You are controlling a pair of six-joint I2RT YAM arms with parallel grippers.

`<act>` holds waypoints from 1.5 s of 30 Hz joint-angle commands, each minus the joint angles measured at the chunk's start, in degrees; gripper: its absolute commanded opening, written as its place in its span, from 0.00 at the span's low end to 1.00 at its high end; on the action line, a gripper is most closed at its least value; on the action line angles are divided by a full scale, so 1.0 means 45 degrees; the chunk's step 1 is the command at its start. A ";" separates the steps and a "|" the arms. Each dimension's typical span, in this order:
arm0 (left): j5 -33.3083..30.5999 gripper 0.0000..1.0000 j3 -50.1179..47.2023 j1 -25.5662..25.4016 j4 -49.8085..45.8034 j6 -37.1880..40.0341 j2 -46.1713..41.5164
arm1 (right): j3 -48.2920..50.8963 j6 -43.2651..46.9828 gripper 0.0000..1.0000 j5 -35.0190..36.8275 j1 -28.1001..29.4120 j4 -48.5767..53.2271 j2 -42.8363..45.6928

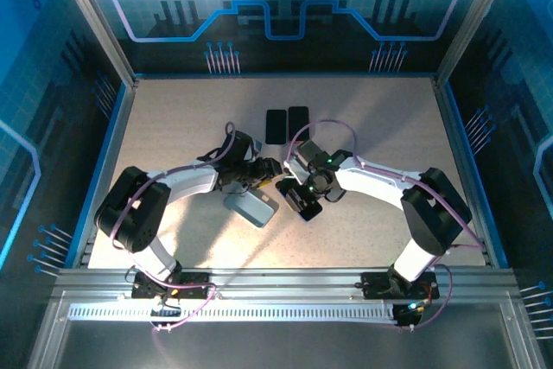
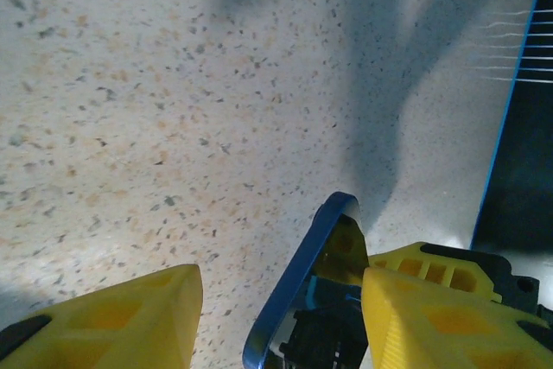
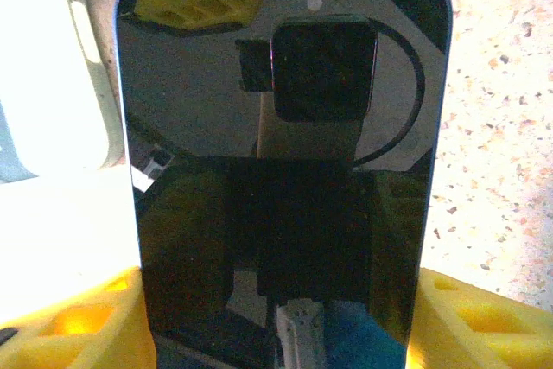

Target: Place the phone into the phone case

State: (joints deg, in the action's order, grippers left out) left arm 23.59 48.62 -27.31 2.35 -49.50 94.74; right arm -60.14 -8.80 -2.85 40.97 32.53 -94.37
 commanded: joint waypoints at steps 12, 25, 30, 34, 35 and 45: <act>0.1189 0.48 0.0016 -0.0219 0.1405 -0.0587 0.0587 | -0.0767 -0.0280 0.61 -0.0768 -0.0480 0.0178 0.0582; 0.1333 0.41 -0.0296 -0.0277 0.1919 -0.0869 0.0543 | -0.0854 -0.0676 0.60 -0.1372 -0.0957 0.0075 0.0523; 0.1309 0.40 -0.0355 -0.0287 0.2035 -0.0920 0.0545 | -0.0893 -0.0798 0.60 -0.1553 -0.1006 -0.0003 0.0521; 0.1347 0.38 -0.0335 -0.0313 0.2209 -0.1016 0.0631 | -0.0971 -0.0867 0.60 -0.1644 -0.1019 0.0019 0.0541; 0.1366 0.38 -0.0335 -0.0314 0.2265 -0.1034 0.0664 | -0.0972 -0.0873 0.60 -0.1668 -0.1024 0.0016 0.0541; 0.1388 0.28 -0.0238 -0.0368 0.2465 -0.1167 0.0822 | -0.1108 -0.0948 0.60 -0.1729 -0.1019 0.0065 0.0462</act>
State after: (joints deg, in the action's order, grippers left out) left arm 28.53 47.81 -28.51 12.84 -54.22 97.38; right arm -63.00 -12.43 -8.67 36.95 32.82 -93.34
